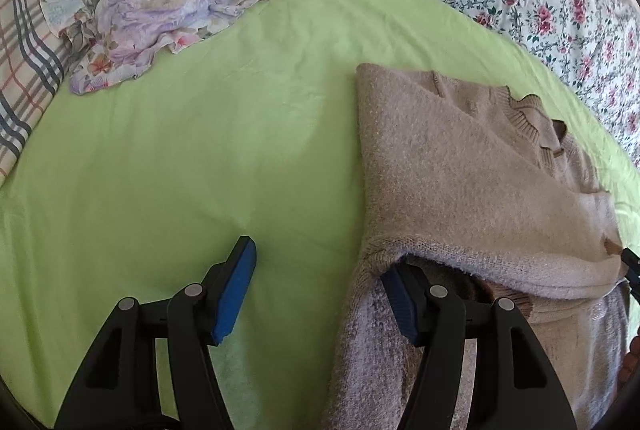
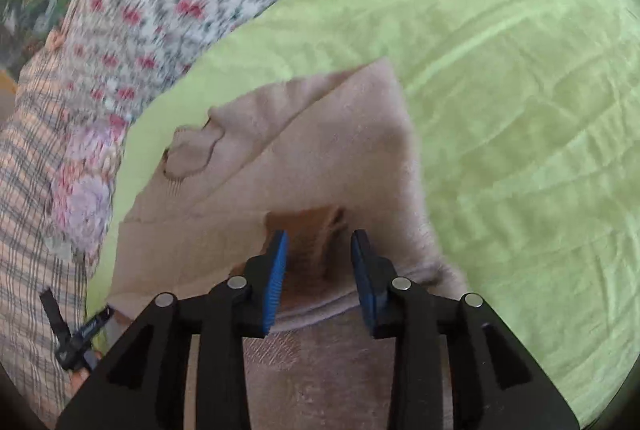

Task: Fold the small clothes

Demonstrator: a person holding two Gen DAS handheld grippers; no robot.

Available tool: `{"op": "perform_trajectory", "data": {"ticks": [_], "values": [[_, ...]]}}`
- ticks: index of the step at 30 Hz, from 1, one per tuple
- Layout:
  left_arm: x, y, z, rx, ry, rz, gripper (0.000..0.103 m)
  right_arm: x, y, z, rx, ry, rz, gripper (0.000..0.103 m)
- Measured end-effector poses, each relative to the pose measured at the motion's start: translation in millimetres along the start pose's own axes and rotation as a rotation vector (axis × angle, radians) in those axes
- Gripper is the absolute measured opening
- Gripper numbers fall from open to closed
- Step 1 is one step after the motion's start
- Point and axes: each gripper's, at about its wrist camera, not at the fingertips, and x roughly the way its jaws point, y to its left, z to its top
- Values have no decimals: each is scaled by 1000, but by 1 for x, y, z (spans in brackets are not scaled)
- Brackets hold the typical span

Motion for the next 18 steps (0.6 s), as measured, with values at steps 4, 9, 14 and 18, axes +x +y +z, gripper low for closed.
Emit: {"op": "perform_trajectory", "data": {"ticks": [4, 9, 14, 18], "values": [[0, 3, 1, -6, 5, -14, 64, -19, 27, 0, -110, -73, -19, 7], [1, 0, 1, 9, 4, 9, 65, -17, 9, 5, -29, -45, -185, 6], [-2, 4, 1, 3, 12, -2, 66, -28, -5, -7, 17, -33, -165, 7], [-12, 5, -5, 17, 13, 7, 65, -49, 2, -20, 7, -56, -138, 13]]}}
